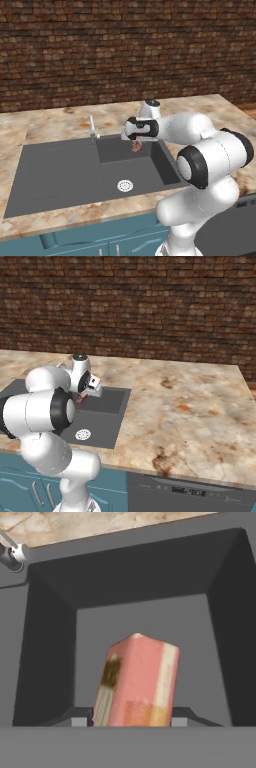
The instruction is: Pick up the dish brush and bar soap from the sink, and place them back in the cabinet, and close the cabinet door.
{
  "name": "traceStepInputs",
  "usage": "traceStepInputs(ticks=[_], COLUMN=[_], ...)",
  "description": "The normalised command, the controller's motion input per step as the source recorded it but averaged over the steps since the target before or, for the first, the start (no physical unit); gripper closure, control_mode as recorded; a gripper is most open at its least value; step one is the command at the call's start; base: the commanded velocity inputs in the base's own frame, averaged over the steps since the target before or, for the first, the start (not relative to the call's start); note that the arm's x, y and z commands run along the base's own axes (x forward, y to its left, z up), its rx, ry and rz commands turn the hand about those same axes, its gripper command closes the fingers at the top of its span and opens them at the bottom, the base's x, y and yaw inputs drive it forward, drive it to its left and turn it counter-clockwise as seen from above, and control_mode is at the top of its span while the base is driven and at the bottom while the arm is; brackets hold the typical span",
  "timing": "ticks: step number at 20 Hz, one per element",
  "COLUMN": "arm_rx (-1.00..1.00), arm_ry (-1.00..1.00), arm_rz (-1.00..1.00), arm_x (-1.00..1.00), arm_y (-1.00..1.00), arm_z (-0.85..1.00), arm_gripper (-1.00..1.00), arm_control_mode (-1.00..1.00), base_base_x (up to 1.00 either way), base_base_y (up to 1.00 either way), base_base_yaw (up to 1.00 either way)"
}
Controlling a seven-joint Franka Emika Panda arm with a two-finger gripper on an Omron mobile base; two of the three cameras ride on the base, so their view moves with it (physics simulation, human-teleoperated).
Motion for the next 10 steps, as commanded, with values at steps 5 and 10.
traceStepInputs(ticks=[5, 10], arm_rx=[-0.01, -0.03], arm_ry=[0.13, 0.07], arm_rz=[-0.01, -0.02], arm_x=[-0.30, -0.45], arm_y=[-0.09, -0.22], arm_z=[0.53, 0.36], arm_gripper=[1.00, 1.00], arm_control_mode=[-1.00, -1.00], base_base_x=[0.00, 0.00], base_base_y=[0.00, 0.00], base_base_yaw=[0.00, 0.00])
